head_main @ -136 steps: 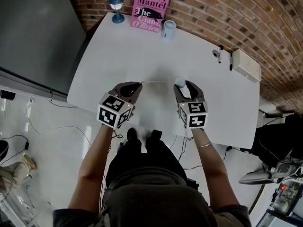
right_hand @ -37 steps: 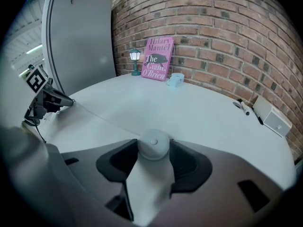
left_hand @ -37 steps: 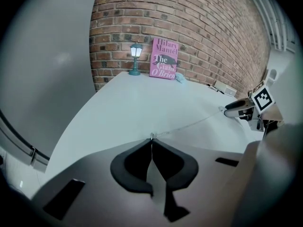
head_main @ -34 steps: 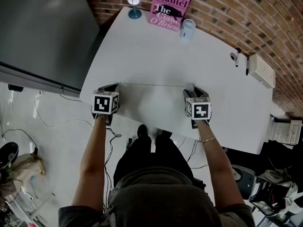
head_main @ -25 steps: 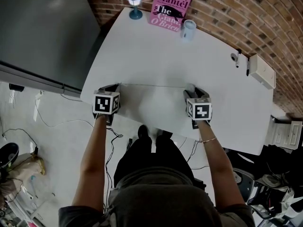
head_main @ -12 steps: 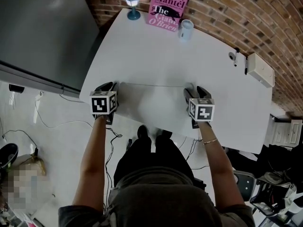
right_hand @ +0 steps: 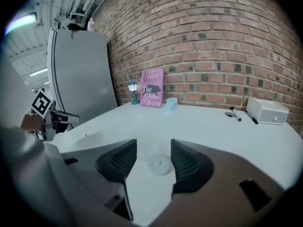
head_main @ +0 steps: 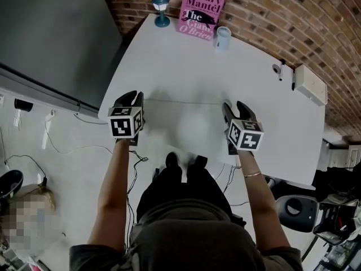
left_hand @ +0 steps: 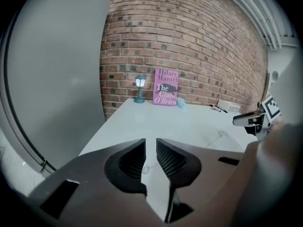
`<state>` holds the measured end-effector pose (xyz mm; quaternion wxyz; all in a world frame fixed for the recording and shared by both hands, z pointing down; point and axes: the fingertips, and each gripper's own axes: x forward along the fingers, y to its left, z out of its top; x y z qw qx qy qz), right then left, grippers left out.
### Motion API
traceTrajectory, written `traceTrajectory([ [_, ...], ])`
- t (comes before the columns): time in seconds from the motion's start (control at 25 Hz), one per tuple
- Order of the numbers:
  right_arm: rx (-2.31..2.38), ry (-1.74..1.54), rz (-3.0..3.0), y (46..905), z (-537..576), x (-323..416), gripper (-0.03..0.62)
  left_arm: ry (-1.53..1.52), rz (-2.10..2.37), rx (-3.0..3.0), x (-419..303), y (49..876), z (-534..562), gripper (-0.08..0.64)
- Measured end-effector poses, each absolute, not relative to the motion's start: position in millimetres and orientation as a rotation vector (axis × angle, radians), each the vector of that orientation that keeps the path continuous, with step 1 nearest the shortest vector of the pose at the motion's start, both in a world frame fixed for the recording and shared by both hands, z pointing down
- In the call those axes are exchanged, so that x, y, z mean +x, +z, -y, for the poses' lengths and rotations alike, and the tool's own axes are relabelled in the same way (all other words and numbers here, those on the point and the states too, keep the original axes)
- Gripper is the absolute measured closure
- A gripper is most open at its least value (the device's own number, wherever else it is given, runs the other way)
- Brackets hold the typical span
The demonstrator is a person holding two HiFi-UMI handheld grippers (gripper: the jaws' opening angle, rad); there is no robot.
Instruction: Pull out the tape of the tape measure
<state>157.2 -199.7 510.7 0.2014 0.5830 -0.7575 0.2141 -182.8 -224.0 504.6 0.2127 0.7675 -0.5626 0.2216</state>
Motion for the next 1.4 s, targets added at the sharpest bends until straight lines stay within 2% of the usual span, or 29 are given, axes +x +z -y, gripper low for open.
traceTrajectory([
  [0.44,1.718,0.535,2.293,449.7,187.8,132.8,0.458,0.494,1.614,2.244,-157.5,457.6,210.2,0.5],
  [0.76,1.732,0.471,2.362,422.8,174.9,122.6,0.586,0.447,1.615,2.312,-143.2,436.4,198.7,0.522],
  [1.4,1.707,0.377,2.437,402.6,156.2,115.0,0.591,0.366,1.619,2.365,-137.3,418.3,181.4,0.528],
])
